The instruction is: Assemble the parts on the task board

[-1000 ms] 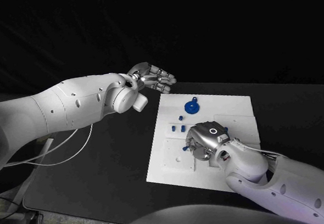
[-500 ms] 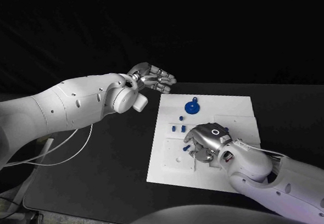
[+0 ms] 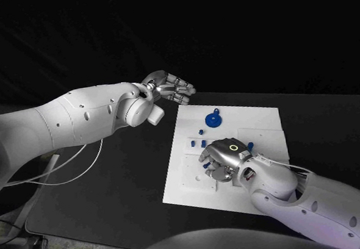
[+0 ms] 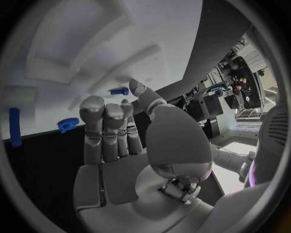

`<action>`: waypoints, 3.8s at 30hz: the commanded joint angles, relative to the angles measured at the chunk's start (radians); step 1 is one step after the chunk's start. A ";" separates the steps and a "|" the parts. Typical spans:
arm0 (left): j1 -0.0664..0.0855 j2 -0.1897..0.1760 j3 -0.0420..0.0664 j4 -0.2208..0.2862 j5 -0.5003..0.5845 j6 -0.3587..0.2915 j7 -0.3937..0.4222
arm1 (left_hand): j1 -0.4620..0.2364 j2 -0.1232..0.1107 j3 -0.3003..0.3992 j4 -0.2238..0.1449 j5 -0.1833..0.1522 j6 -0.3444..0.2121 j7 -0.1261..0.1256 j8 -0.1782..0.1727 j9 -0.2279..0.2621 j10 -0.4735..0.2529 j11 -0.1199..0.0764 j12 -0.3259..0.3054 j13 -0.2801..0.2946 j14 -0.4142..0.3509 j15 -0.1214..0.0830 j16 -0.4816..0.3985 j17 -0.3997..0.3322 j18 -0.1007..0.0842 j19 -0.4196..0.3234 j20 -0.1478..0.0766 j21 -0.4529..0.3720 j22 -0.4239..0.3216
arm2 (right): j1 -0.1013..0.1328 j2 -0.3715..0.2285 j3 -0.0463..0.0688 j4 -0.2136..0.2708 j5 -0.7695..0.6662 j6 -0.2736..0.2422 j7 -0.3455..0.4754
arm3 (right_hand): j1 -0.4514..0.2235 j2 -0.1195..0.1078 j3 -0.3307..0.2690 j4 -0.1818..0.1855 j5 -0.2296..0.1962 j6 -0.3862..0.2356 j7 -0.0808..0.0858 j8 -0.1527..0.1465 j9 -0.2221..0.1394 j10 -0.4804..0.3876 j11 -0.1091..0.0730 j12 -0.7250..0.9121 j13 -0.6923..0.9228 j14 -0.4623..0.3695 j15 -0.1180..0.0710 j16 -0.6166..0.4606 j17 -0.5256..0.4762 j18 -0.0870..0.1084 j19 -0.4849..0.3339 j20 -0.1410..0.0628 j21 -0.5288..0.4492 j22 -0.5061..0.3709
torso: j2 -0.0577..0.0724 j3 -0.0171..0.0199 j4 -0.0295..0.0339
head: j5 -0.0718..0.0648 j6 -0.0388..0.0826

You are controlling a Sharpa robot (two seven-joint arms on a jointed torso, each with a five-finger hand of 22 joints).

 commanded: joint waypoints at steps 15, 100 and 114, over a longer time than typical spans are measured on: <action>0.001 0.002 0.000 0.002 0.000 0.007 -0.002 | 0.000 -0.008 0.006 -0.001 0.003 0.000 0.001 0.003 -0.001 0.001 -0.002 -0.002 -0.001 -0.003 -0.002 -0.003 0.000 0.003 -0.006 0.002 0.005 -0.001 | 0.003 0.012 0.000 -0.026 -0.012 0.055 0.015 | -0.026 0.019 0.181 0.015 -0.072 0.064 -0.010 -0.004 0.001 -0.008 -0.011 0.016 -0.003 -0.006 -0.010 0.007 0.002 0.003 0.000 -0.008 0.016 0.089 | 0.000 0.0009 -0.0008 | 0.003 -0.003; 0.002 -0.016 -0.002 0.014 0.002 0.016 -0.027 | 0.000 -0.014 0.019 0.005 0.009 0.001 0.000 0.004 -0.001 0.005 -0.003 -0.001 -0.001 -0.001 -0.003 -0.002 0.001 0.004 -0.007 0.001 0.009 -0.001 | 0.000 -0.019 0.011 -0.010 0.087 -0.147 0.031 | -0.045 0.016 0.216 0.052 -0.070 0.109 -0.023 -0.002 0.016 0.033 -0.024 0.020 0.011 0.013 -0.022 0.019 0.015 -0.003 0.019 -0.020 0.056 0.095 | 0.000 0.0010 -0.0014 | -0.001 0.007; 0.001 -0.069 -0.003 0.062 0.079 0.048 0.001 | -0.004 -0.010 0.029 0.004 0.012 0.022 -0.007 0.004 -0.001 0.036 -0.015 -0.002 -0.001 0.026 -0.014 0.001 0.003 0.002 0.007 -0.010 0.022 0.005 | -0.014 -0.087 0.095 0.043 0.528 -0.289 0.199 | -0.039 0.038 0.116 0.059 -0.008 0.103 -0.024 -0.002 0.013 0.026 -0.023 0.011 0.013 0.010 -0.020 0.010 0.013 -0.003 0.022 -0.018 0.040 0.094 | -0.001 0.0026 -0.0030 | -0.008 0.040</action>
